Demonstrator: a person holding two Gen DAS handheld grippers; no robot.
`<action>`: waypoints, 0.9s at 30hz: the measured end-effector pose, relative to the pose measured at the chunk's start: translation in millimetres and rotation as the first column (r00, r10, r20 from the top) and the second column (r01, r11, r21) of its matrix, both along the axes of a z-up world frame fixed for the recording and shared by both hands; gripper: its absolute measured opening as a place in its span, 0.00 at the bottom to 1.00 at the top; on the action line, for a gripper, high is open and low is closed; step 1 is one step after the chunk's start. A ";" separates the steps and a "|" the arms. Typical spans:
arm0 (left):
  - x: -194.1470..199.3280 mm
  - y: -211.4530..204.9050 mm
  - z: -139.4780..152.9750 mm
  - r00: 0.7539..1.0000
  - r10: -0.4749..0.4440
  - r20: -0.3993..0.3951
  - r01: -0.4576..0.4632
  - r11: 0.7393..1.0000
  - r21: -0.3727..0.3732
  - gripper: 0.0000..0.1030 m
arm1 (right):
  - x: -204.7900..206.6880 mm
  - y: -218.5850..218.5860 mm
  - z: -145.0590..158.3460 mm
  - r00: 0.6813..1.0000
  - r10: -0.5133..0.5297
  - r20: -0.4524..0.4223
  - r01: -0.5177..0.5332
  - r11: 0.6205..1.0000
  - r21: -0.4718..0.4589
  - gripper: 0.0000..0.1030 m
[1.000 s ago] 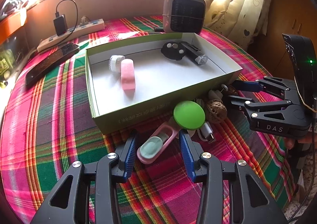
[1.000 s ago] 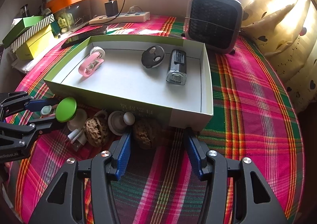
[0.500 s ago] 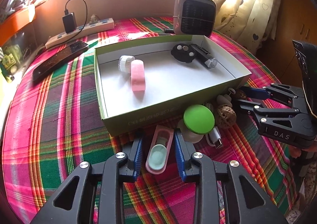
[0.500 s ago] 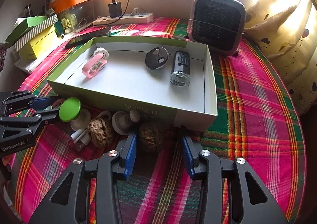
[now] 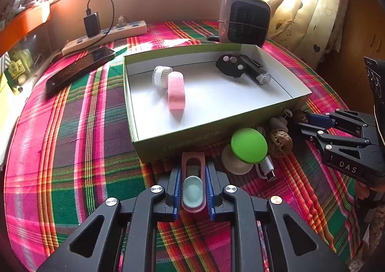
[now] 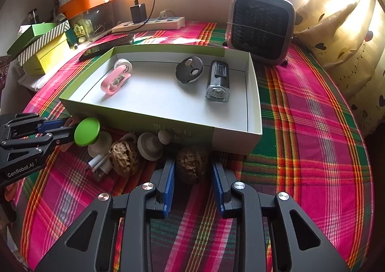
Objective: Organize objects
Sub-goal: 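Close left gripper on the pink case while right gripper closes on the walnut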
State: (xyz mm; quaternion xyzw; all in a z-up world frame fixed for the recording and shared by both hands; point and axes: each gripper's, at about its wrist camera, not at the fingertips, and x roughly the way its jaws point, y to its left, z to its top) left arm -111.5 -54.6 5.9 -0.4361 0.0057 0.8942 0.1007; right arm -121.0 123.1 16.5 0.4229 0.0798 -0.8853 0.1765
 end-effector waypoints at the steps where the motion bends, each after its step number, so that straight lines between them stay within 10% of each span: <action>1: -0.1 0.1 0.0 1.000 0.001 0.000 -0.001 1.000 0.000 0.15 | 0.0 0.1 0.0 1.000 0.000 0.000 0.000 1.000 0.000 0.28; 27: 2.1 -1.0 6.3 1.000 0.008 -0.010 -0.008 1.000 0.021 0.15 | 1.7 6.9 5.1 1.000 -0.020 -0.010 0.020 1.000 -0.022 0.28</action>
